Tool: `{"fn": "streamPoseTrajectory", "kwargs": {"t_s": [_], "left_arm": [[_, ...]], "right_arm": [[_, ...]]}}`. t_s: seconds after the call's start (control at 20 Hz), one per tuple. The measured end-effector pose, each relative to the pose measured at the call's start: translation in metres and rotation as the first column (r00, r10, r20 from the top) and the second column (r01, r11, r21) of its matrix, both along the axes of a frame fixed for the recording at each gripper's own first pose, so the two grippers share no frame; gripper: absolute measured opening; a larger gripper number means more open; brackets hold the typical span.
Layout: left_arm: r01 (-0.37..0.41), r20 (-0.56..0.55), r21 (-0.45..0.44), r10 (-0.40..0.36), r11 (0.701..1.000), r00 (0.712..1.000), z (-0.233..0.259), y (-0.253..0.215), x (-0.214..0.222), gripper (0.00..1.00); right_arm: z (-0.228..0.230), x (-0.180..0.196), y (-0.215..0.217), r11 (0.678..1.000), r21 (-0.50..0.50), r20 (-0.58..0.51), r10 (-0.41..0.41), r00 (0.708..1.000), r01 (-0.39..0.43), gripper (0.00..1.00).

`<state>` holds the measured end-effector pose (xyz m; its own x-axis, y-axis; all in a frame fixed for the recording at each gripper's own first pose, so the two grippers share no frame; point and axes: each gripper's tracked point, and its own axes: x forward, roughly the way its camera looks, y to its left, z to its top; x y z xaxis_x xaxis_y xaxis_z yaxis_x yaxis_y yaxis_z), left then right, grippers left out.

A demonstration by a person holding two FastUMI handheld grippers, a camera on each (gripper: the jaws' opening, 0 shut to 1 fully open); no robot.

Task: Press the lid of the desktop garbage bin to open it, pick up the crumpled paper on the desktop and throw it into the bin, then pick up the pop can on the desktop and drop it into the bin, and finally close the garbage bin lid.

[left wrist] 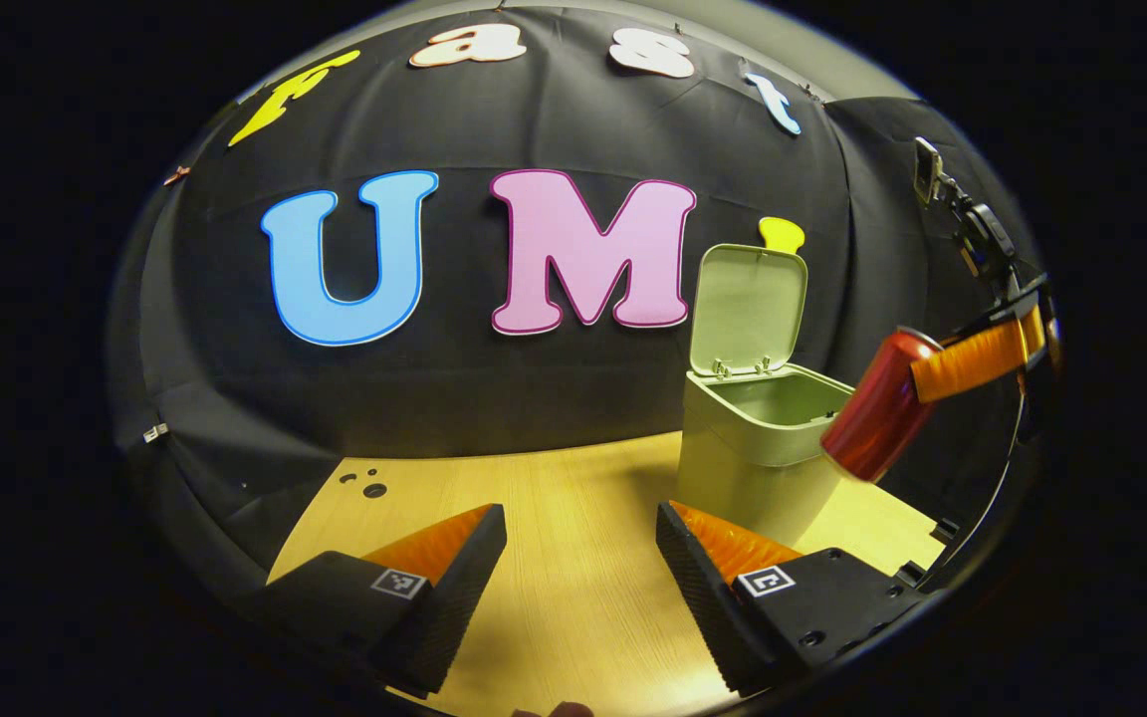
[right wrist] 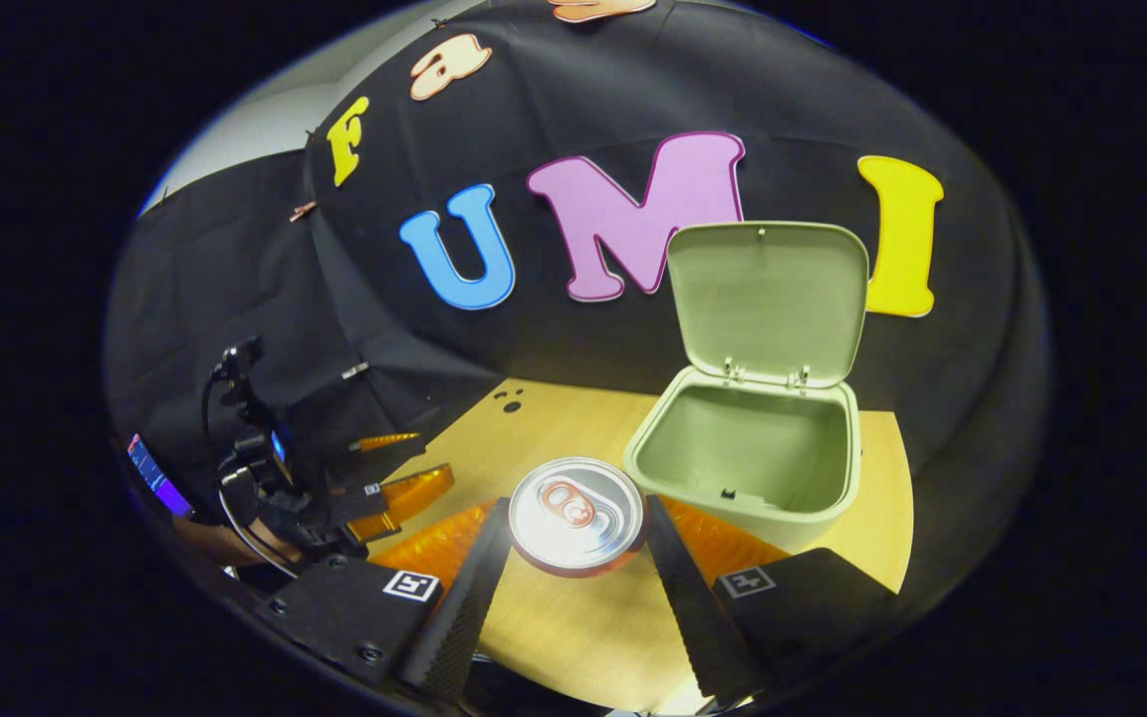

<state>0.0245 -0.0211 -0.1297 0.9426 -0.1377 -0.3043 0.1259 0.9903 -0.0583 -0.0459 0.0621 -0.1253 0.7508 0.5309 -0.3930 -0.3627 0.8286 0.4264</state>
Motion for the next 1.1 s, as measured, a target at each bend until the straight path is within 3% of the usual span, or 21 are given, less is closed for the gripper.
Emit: {"fn": "streamPoseTrajectory", "kwargs": {"t_s": [0.3, 0.35, 0.4, 0.65, 1.0, 1.05, 1.1], "left_arm": [[-0.009, 0.0, 0.007, 0.009, 1.0, 1.0, 0.001, 0.003, -0.002, 0.97], [-0.01, 0.0, 0.007, 0.01, 1.0, 1.0, 0.001, 0.004, -0.002, 0.97], [-0.012, -0.001, 0.007, 0.012, 1.0, 1.0, 0.001, 0.004, -0.002, 0.97], [-0.015, -0.002, 0.013, 0.015, 1.0, 1.0, 0.001, 0.005, -0.003, 0.97], [-0.033, -0.008, 0.01, 0.033, 0.999, 0.999, -0.002, 0.011, -0.002, 0.97], [-0.035, -0.01, 0.01, 0.035, 0.999, 0.999, -0.002, 0.012, -0.002, 0.97], [-0.038, -0.011, 0.011, 0.038, 0.999, 0.999, -0.003, 0.013, -0.002, 0.97]], "right_arm": [[0.024, 0.05, -0.029, 0.997, -0.022, 0.078, -0.066, 0.995, 0.068, 0.86], [0.024, 0.058, -0.032, 0.997, -0.024, 0.083, -0.076, 0.994, 0.078, 0.82], [0.021, 0.066, -0.037, 0.995, -0.03, 0.084, -0.089, 0.992, 0.092, 0.86], [-0.004, 0.097, -0.05, 0.989, -0.062, 0.061, -0.127, 0.99, 0.13, 0.86], [-0.058, 0.122, -0.044, 0.986, -0.123, -0.024, -0.12, 0.993, 0.116, 0.86], [-0.067, 0.122, -0.042, 0.985, -0.128, -0.043, -0.12, 0.992, 0.114, 0.82], [-0.075, 0.122, -0.041, 0.985, -0.133, -0.062, -0.118, 0.991, 0.109, 0.86]]}}
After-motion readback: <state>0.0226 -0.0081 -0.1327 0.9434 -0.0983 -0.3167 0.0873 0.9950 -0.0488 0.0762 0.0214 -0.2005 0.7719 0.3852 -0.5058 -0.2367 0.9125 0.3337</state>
